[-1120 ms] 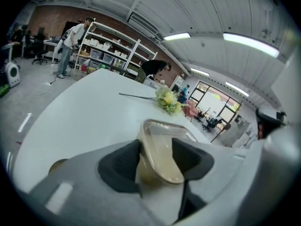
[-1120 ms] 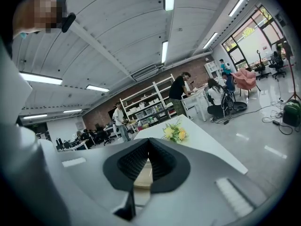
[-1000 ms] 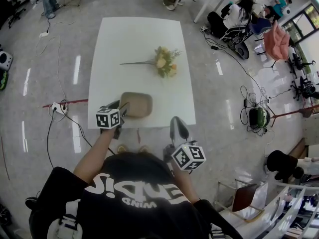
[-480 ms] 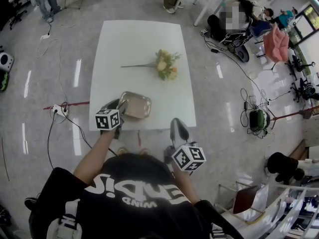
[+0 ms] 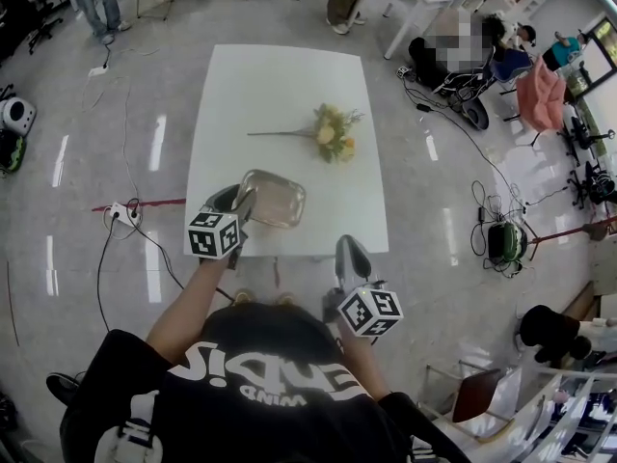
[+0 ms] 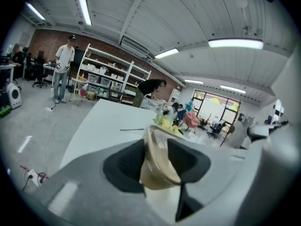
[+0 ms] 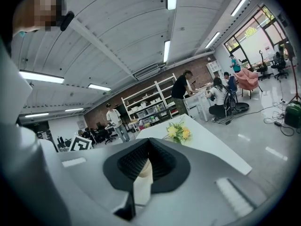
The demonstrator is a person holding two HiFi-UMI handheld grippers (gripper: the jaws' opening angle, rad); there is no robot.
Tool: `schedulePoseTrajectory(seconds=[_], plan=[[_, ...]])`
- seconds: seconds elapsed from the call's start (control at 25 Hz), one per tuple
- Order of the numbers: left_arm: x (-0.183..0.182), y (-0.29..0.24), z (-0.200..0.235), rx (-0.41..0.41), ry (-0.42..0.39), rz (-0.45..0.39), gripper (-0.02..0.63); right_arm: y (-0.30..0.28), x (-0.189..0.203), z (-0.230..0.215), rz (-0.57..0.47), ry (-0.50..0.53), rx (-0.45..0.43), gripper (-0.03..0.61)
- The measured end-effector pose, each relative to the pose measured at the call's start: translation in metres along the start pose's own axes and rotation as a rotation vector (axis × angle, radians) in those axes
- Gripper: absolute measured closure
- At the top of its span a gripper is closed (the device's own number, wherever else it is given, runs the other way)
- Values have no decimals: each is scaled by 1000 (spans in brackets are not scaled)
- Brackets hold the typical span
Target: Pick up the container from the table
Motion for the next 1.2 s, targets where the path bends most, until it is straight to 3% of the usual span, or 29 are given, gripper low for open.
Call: schedulePoseTrajectory(seconds=[0.28, 0.56, 0.88, 1.2], plan=[[-51, 40, -12, 58, -66, -94, 457, -5, 14, 29, 17, -6, -18, 578], [-77, 88, -3, 76, -51, -143, 465, -4, 29, 69, 21, -6, -20, 578], [-69, 111, 8, 71, -51, -142, 508, 18, 39, 98, 18, 3, -24, 578], [-65, 141, -21, 55, -67, -190, 514, 61, 44, 83, 7, -14, -9, 578]])
Point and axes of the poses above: the fingertips, and each gripper's own axes: y backward along the fingers, z to its left, x out of its underside, the point moved 3 cm from there along y, backward along the fingers, and after that the axes turned 10 degrees about -z, right-handed, at the moved point
